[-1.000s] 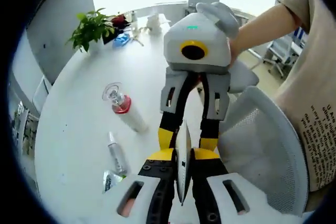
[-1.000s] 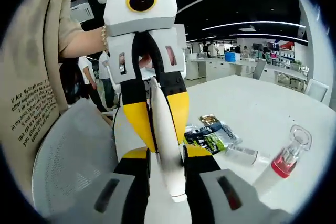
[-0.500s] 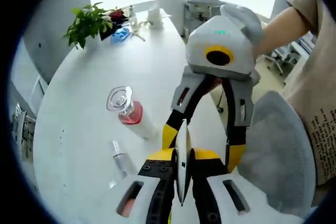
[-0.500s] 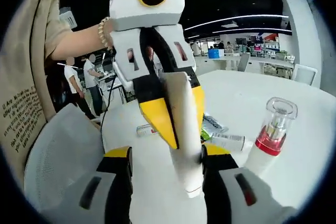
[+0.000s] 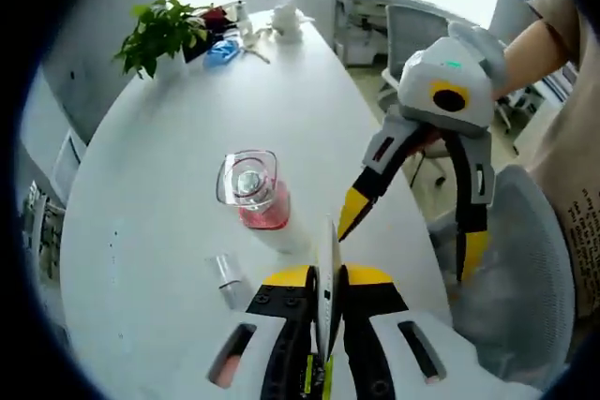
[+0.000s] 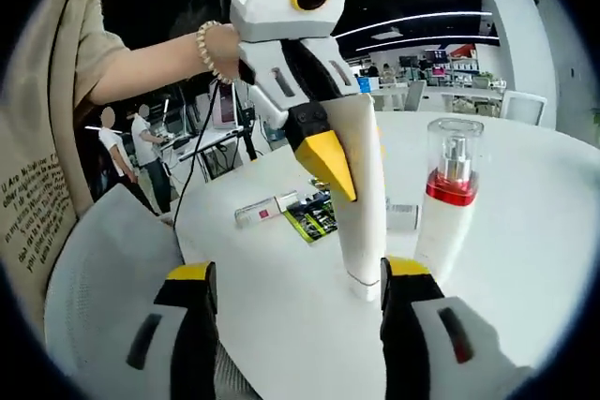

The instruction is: Arrange the skincare products in the storage area until every visible bottle or jar stands upright without overlapping.

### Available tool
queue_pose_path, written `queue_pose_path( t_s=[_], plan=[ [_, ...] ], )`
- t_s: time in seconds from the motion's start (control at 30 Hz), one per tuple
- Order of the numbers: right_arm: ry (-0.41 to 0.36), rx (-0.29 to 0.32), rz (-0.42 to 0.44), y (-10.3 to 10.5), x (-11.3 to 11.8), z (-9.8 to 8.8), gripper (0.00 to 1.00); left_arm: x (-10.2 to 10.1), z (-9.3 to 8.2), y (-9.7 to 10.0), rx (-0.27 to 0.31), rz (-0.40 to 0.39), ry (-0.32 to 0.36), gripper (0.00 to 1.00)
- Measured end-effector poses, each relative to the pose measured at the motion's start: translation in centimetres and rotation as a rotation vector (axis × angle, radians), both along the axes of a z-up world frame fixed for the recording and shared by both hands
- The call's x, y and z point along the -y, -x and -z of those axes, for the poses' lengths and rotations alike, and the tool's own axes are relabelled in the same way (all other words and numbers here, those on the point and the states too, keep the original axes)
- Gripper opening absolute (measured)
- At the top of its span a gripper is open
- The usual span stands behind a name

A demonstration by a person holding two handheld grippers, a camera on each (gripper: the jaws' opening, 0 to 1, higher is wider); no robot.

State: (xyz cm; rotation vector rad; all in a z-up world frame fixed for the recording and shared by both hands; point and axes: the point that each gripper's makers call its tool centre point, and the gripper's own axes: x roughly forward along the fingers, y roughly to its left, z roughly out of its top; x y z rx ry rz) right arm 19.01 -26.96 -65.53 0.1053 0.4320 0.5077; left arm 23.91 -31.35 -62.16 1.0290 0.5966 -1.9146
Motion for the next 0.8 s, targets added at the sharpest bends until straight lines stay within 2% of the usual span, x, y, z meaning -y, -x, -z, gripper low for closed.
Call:
queue_pose_path(
  t_s=[0.2, 0.3, 0.47, 0.8],
  plan=[
    [-0.015, -0.022, 0.099, 1.1, 1.9, 0.9, 0.87, 1.2, 0.1, -1.3, 0.022, -0.027, 0.004, 0.06],
    [-0.021, -0.029, 0.147, 1.5, 3.0, 1.1, 0.9, 1.7, 0.1, -1.6, 0.03, -0.031, 0.007, 0.06],
    [-0.04, -0.03, 0.232, 2.2, 4.8, 1.3, 0.91, 2.2, 0.0, -1.9, 0.025, -0.036, 0.006, 0.07],
    [-0.045, -0.036, 0.3, 2.9, 6.9, 1.5, 0.92, 2.4, 0.0, -2.6, 0.034, -0.041, -0.01, 0.08]
  ],
)
